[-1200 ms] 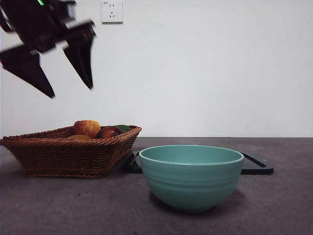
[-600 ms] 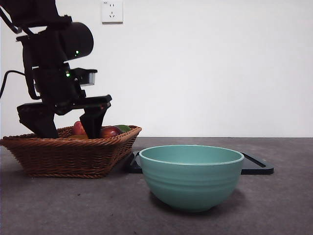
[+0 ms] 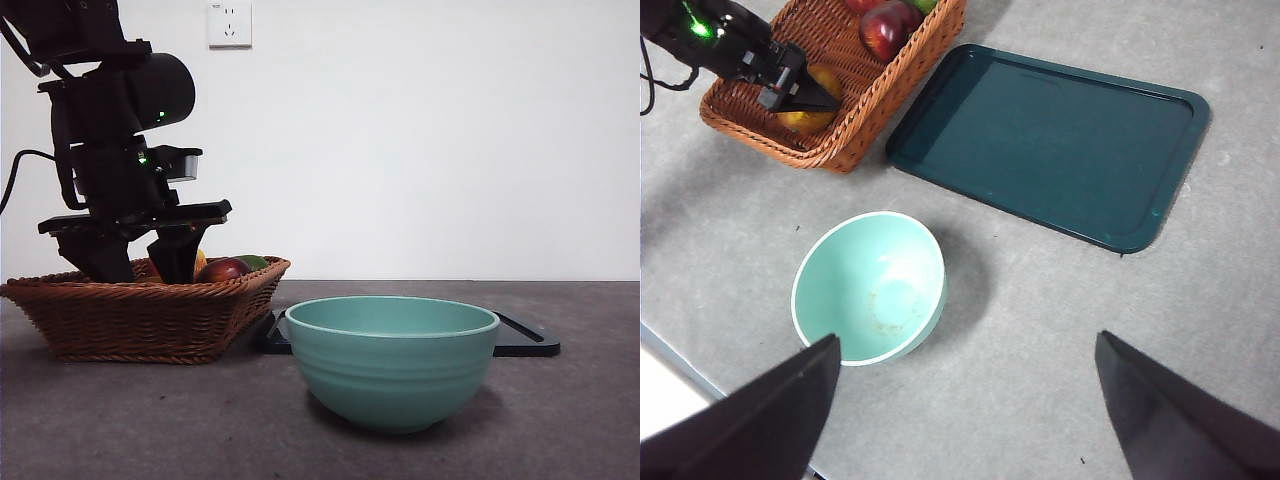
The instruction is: Pick up the wifruite, put it on the bowl, pick up the plate, put it on desk
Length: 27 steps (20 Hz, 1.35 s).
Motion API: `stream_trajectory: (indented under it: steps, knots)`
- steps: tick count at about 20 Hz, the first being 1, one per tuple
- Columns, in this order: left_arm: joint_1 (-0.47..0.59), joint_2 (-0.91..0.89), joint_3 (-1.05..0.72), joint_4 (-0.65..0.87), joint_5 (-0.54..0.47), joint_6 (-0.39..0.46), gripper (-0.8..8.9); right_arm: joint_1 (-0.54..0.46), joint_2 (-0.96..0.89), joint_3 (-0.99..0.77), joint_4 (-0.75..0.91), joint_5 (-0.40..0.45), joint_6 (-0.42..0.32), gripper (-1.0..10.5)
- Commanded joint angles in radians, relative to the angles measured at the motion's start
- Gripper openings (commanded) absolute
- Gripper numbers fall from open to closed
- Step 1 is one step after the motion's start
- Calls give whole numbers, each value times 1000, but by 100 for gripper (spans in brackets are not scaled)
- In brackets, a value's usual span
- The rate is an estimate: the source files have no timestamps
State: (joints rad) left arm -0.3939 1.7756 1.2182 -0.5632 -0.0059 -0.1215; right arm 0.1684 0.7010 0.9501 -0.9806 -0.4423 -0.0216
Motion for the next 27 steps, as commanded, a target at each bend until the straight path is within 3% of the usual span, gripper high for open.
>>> stream_trajectory:
  steps: [1,6,9,12,19,27]
  knots:
    - [-16,-56,21,3,-5,-3,149,2,4,17,8,-2,7,409]
    - [-85,-260,21,-52,39,-3,150,2,4,17,8,-2,8,409]
    - [-177,-363,21,-85,113,-3,150,2,4,17,8,-2,8,409]
    - [-296,-393,21,-89,120,-3,150,2,4,17,7,-2,10,409]
    - [-489,-259,21,-40,119,-2,150,2,4,17,7,-2,11,409]
    - [-562,-31,21,60,47,9,150,2,3,17,6,-2,11,409]
